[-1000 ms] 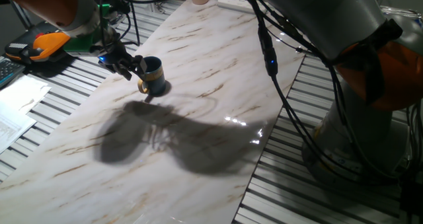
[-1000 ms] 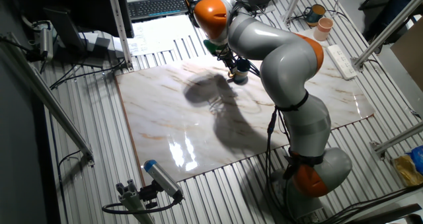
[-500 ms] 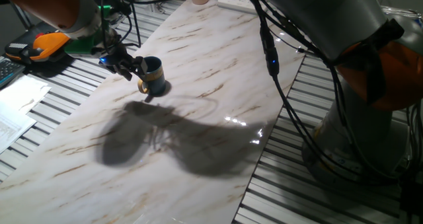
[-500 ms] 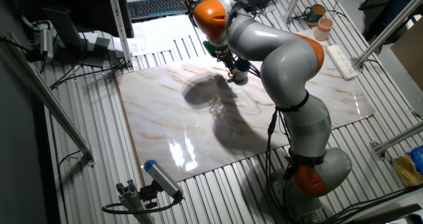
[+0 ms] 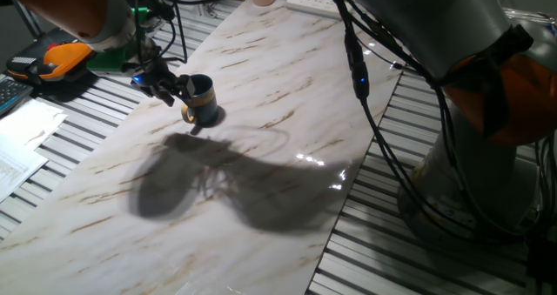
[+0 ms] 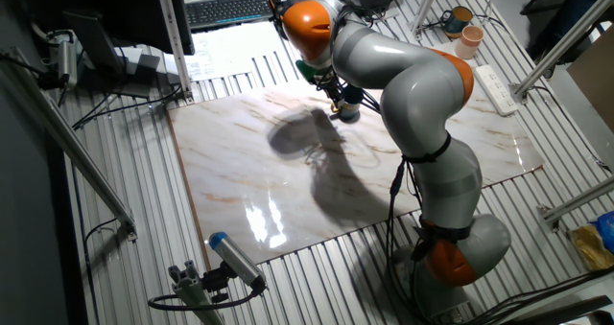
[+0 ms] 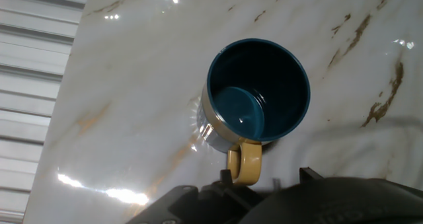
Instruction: Pick up the cup
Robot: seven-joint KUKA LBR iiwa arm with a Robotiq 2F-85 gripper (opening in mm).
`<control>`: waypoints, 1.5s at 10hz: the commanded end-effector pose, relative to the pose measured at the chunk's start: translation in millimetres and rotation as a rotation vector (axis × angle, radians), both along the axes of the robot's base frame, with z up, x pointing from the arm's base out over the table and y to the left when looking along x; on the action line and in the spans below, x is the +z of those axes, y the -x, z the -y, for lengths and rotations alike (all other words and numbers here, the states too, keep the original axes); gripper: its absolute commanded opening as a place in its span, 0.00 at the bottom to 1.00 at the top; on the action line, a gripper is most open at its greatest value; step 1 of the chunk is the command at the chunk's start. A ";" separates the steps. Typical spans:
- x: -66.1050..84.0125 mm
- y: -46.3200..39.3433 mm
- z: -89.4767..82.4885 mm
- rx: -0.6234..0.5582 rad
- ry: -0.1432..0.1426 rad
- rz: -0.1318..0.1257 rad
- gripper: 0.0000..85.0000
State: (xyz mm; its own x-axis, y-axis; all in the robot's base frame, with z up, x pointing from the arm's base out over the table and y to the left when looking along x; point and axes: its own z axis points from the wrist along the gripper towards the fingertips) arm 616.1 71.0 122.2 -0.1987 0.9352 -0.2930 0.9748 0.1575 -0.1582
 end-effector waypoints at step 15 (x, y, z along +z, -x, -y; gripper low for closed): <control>-12.6 -4.1 2.4 -0.007 0.001 -0.009 0.60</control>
State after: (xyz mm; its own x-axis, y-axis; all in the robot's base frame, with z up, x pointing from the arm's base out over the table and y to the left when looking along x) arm 620.2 68.6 109.7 -0.1949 0.9361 -0.2927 0.9743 0.1504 -0.1678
